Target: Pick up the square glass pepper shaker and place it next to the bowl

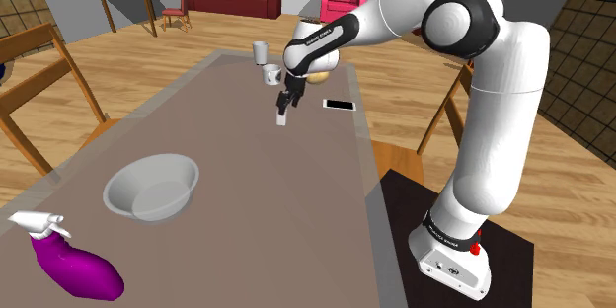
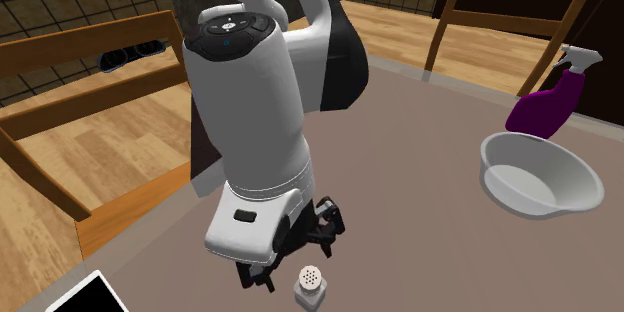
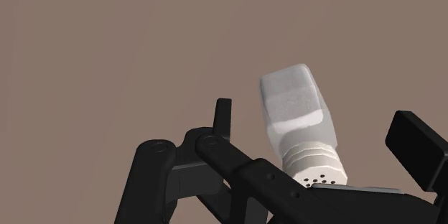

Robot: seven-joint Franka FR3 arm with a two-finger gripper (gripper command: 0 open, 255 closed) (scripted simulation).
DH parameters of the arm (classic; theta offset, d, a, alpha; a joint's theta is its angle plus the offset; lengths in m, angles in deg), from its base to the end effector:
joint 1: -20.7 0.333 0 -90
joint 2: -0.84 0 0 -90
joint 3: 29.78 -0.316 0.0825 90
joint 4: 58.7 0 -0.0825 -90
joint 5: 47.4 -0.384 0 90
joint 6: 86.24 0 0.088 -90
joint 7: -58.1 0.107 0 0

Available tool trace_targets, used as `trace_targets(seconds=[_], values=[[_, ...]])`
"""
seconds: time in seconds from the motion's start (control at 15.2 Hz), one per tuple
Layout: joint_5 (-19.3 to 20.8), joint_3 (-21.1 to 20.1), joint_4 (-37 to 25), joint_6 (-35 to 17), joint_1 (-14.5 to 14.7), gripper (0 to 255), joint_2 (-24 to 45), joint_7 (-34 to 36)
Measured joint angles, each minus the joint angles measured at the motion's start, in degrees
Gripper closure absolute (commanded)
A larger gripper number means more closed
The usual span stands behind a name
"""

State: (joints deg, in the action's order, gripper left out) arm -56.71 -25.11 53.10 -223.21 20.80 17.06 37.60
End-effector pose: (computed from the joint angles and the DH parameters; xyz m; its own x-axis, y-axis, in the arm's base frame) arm 0.6228 -0.0459 0.3505 0.9699 0.1653 0.1787 0.1759 -0.9834 -0.0453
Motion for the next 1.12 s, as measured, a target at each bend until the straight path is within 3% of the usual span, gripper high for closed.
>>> trace_targets(seconds=[0.66, 0.73, 1.12], values=[[-0.61, -0.33, -0.16, -2.61, -0.01, 0, 2.74, -0.38], [-0.61, -0.33, -0.16, -2.61, -0.01, 255, 2.74, -0.38], [-0.61, -0.31, -0.16, -2.62, -0.02, 255, 2.72, -0.39]])
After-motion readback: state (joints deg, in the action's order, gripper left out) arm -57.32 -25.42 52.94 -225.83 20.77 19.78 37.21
